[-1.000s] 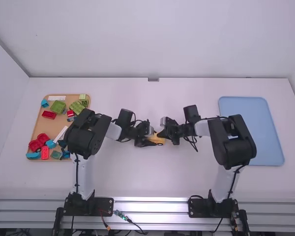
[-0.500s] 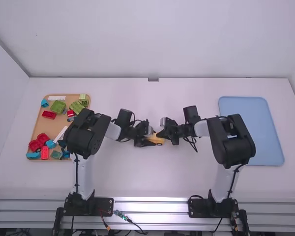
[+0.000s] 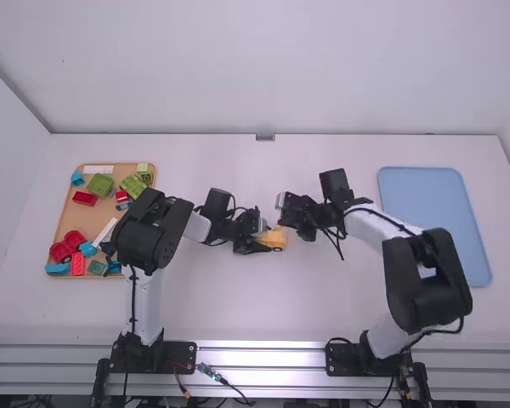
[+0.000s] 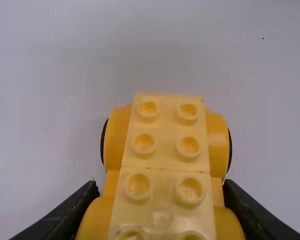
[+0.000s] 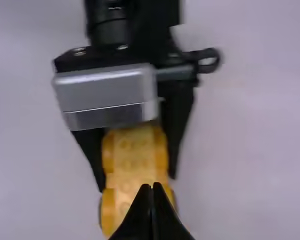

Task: Assemble lego blocks to make yellow taxi

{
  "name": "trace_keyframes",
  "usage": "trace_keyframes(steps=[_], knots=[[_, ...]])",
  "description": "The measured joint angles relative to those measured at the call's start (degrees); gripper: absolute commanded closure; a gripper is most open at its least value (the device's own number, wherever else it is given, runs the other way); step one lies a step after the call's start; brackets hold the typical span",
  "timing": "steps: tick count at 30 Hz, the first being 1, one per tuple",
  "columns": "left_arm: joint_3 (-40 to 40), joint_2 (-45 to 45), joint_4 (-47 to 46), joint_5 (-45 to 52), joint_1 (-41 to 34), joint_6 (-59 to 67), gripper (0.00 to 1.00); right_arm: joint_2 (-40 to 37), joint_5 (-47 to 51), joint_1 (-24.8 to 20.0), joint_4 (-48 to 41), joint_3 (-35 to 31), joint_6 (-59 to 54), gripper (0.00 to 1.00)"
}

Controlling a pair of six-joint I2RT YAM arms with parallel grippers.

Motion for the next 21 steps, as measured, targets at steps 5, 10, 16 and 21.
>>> trace_keyframes(steps=[5,10,16,21], knots=[[0.04,0.0,0.07,-0.17,-0.02,-0.2,0.92,-5.53,11.74,0.0,-9.75,3.48,4.31,0.91],[0.04,-0.04,0.13,-0.66,-0.02,-0.66,0.84,-8.92,23.71,-0.02,-19.02,5.29,9.29,0.71],[1.07,-0.83,0.04,-5.42,-0.33,-4.42,0.67,-9.31,30.8,-0.02,-22.01,5.33,17.07,0.44],[1.22,-1.25,-0.7,-6.78,-0.33,-4.98,0.47,-8.87,31.87,-0.02,-20.76,4.17,22.64,0.01]])
